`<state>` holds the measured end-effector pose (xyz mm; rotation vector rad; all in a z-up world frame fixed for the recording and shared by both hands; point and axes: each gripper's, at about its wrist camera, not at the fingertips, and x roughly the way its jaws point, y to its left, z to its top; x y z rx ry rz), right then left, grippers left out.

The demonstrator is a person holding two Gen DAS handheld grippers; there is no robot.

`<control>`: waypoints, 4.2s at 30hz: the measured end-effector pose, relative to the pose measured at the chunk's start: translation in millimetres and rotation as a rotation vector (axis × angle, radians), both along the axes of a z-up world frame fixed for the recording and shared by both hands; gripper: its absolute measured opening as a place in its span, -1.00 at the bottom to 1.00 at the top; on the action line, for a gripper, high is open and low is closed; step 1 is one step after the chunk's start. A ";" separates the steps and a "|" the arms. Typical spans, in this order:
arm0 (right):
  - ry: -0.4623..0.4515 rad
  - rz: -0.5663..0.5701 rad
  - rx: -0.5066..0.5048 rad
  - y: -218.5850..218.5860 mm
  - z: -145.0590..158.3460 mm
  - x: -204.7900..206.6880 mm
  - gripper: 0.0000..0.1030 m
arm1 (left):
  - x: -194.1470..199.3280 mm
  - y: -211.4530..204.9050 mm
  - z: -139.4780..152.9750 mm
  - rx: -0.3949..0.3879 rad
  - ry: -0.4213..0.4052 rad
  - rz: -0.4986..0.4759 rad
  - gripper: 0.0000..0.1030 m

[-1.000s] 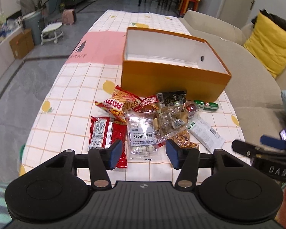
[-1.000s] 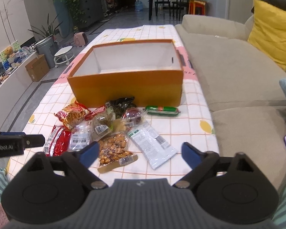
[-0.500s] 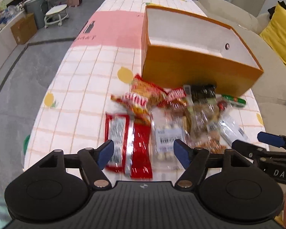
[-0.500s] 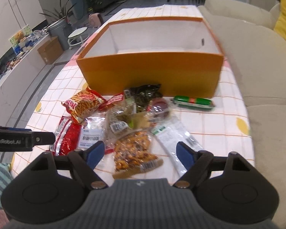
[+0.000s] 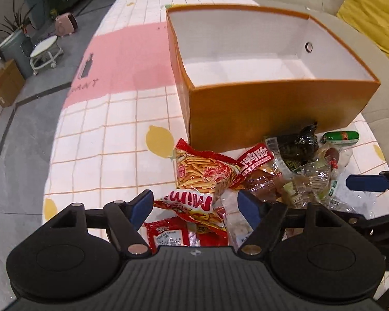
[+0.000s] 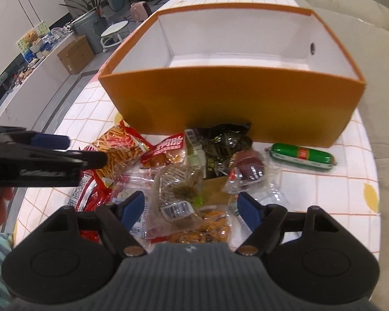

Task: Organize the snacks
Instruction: 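Grasp the red Mimi bag with the left tool while the right tool grasps the clear dried-fruit bag, then carry both bags into the orange box and open both tools, then withdraw both tools from the box back to the snack pile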

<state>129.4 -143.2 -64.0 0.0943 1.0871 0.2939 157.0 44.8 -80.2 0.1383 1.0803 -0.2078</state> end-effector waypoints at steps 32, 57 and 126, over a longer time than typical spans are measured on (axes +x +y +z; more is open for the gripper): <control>-0.061 0.031 0.092 -8.4 31.3 -16.4 -0.22 | -18.5 -9.6 47.0 -0.011 -0.015 0.084 -0.15; -0.081 0.005 0.219 -72.9 97.3 113.0 -0.22 | 93.3 -54.5 94.2 -0.120 0.007 -0.047 -0.16; -0.136 -0.021 -0.057 -33.0 105.4 50.9 0.32 | -23.2 -40.2 148.4 -0.055 -0.199 0.023 0.42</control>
